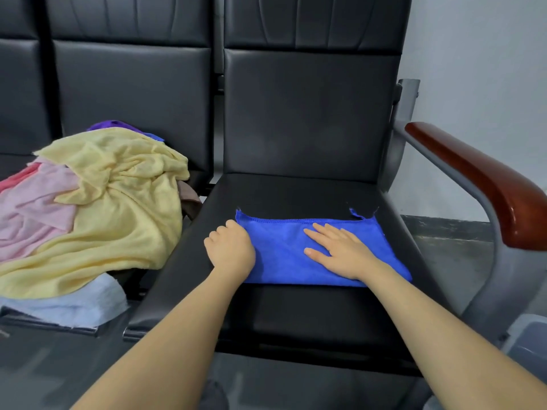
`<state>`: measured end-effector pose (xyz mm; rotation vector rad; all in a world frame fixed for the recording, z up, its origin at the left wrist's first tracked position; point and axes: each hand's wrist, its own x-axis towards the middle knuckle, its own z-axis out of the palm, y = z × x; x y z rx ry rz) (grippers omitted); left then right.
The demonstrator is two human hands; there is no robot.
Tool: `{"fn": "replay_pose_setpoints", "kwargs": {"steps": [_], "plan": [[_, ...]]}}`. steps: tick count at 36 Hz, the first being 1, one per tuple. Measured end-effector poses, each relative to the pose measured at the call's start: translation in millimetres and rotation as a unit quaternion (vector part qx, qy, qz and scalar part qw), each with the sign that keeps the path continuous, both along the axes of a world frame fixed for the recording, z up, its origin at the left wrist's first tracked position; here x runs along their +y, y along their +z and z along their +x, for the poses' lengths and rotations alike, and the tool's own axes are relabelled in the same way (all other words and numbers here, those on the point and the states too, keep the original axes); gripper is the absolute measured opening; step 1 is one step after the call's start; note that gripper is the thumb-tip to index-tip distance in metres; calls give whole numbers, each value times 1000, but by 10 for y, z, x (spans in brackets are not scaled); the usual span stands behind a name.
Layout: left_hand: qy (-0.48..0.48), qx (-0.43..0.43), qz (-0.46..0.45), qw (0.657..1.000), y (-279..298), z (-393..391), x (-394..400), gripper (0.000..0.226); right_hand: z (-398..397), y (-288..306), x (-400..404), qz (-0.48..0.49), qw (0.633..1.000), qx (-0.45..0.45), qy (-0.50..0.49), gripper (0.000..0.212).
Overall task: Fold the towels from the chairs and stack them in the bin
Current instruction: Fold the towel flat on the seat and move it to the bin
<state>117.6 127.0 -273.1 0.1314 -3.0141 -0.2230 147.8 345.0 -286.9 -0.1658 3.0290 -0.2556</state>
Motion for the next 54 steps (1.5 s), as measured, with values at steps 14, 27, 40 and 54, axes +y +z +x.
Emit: {"fn": "replay_pose_setpoints", "kwargs": {"steps": [14, 27, 40, 54], "plan": [[-109, 134, 79, 982, 434, 116, -18, 11, 94, 80, -587, -34, 998, -10, -43, 65], [-164, 18, 380, 910, 635, 284, 561, 16, 312, 285, -70, -179, 956, 75, -219, 29], [-193, -110, 315, 923, 526, 402, 1022, 20, 488, 293, 243, -176, 938, 46, -296, 33], [-56, -86, 103, 989, 134, 316, 694, 35, 337, 224, -30, -164, 923, 34, -347, 26]]}}
